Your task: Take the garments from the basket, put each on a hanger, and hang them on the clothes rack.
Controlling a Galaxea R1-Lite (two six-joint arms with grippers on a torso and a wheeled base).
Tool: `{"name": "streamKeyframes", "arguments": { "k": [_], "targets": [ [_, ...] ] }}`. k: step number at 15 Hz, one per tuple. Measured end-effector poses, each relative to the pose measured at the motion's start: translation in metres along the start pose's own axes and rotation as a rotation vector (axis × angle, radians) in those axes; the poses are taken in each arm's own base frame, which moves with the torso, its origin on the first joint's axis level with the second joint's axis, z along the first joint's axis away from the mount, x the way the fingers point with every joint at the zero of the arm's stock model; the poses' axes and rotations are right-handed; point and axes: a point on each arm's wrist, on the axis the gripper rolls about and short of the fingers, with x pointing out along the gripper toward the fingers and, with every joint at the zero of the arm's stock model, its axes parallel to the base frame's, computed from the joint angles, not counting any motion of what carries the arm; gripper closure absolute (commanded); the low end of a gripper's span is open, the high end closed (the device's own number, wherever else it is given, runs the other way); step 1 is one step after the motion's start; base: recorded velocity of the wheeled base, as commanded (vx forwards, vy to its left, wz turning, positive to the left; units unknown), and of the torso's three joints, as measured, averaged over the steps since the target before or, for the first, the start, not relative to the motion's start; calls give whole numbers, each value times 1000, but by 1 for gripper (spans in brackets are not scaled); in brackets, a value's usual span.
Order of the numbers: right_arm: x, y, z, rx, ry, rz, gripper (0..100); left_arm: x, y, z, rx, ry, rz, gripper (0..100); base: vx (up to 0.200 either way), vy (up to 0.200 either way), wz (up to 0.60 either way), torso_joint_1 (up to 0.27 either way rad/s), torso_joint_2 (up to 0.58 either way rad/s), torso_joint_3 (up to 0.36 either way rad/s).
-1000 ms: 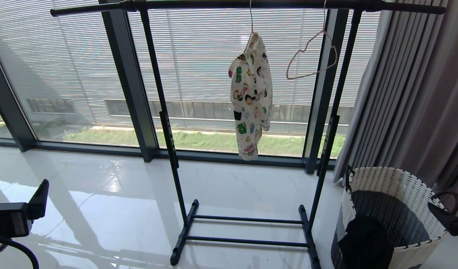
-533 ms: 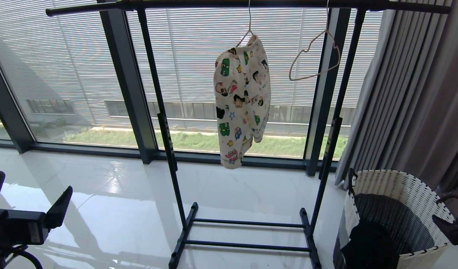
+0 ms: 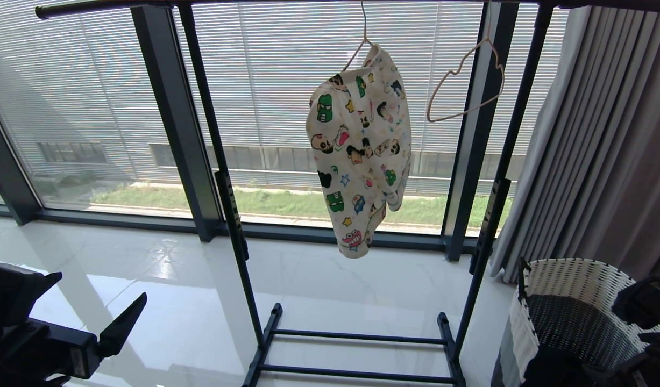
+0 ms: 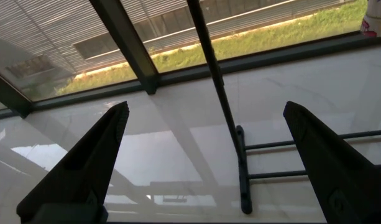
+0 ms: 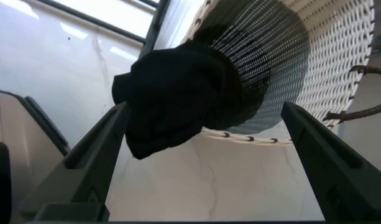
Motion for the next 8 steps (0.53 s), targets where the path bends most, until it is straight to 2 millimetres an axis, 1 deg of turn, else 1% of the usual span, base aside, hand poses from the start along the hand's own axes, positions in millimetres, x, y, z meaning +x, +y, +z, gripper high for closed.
{"name": "streamKeyframes", "arguments": {
  "k": [2, 4, 6, 8],
  "targets": [
    [17, 4, 0, 14, 89, 39, 0, 1, -1, -2, -1, 12, -7, 0, 0, 0, 0, 0, 0, 0],
    [40, 10, 8, 113, 173, 71, 0, 1, -1, -2, -17, 14, -7, 0, 0, 0, 0, 0, 0, 0],
    [68, 22, 28, 261, 221, 63, 0, 1, -1, -2, -30, 15, -2, 0, 0, 0, 0, 0, 0, 0],
    [104, 36, 52, 347, 271, -39, 0, 2, -1, -2, -30, 18, -2, 0, 0, 0, 0, 0, 0, 0]
  ]
}}
